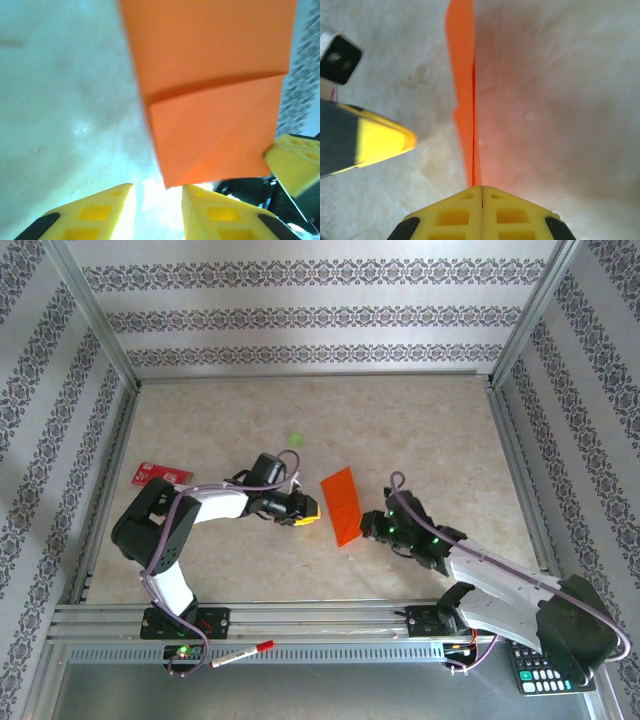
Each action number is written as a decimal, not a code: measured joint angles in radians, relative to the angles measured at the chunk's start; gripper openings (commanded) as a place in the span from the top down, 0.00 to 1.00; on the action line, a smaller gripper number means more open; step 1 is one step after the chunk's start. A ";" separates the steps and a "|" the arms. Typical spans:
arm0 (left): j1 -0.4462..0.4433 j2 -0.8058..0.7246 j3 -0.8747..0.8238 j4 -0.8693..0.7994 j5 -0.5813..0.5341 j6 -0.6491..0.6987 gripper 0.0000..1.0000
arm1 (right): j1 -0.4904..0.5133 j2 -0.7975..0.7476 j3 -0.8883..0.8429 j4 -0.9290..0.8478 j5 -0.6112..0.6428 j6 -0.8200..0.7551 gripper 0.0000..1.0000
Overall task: Fold a paper plane with a square sheet of paper (pick it up from the middle)
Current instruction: Turn over the paper at the center of the table, then third fold the triangle at the center of the table.
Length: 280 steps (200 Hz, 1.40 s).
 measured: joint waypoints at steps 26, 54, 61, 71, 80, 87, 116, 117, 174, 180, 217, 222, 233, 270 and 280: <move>0.098 -0.082 -0.003 0.002 0.009 -0.016 0.69 | -0.045 -0.002 0.185 -0.238 0.002 -0.191 1.00; 0.159 -0.130 -0.002 -0.042 -0.014 -0.006 0.69 | 0.003 0.069 0.373 -0.436 0.077 -0.355 1.00; 0.161 -0.139 -0.002 -0.059 -0.023 0.000 0.69 | 0.029 0.098 0.412 -0.475 0.099 -0.386 1.00; 0.162 -0.150 -0.002 -0.082 -0.038 0.007 0.69 | 0.069 0.145 0.451 -0.512 0.122 -0.417 1.00; 0.162 -0.158 -0.002 -0.100 -0.052 0.014 0.69 | 0.108 0.190 0.475 -0.537 0.139 -0.438 1.00; 0.162 -0.163 -0.002 -0.113 -0.060 0.020 0.69 | 0.137 0.225 0.486 -0.551 0.148 -0.447 1.00; 0.162 -0.174 -0.002 -0.137 -0.086 0.029 0.69 | 0.234 0.359 0.498 -0.574 0.150 -0.461 1.00; 0.162 -0.174 -0.002 -0.137 -0.087 0.029 0.69 | 0.236 0.362 0.499 -0.573 0.149 -0.460 1.00; 0.164 -0.177 -0.024 -0.099 -0.080 -0.028 0.75 | 0.315 0.427 0.415 -0.368 0.027 -0.381 1.00; 0.164 -0.175 -0.029 -0.083 -0.076 -0.043 0.77 | 0.316 0.431 0.398 -0.339 0.016 -0.371 1.00; 0.132 -0.111 -0.030 0.024 -0.045 -0.120 0.85 | 0.329 0.445 0.326 -0.207 -0.032 -0.329 1.00; 0.122 -0.097 -0.027 0.036 -0.042 -0.130 0.86 | 0.333 0.446 0.322 -0.192 -0.037 -0.325 1.00; 0.098 -0.062 -0.018 0.053 -0.032 -0.146 0.87 | 0.343 0.446 0.311 -0.158 -0.048 -0.317 1.00; 0.020 0.043 0.051 0.092 -0.016 -0.177 0.90 | 0.363 0.462 0.294 -0.080 -0.068 -0.299 1.00; 0.001 0.071 0.071 0.102 -0.011 -0.181 0.91 | 0.368 0.471 0.294 -0.066 -0.072 -0.296 1.00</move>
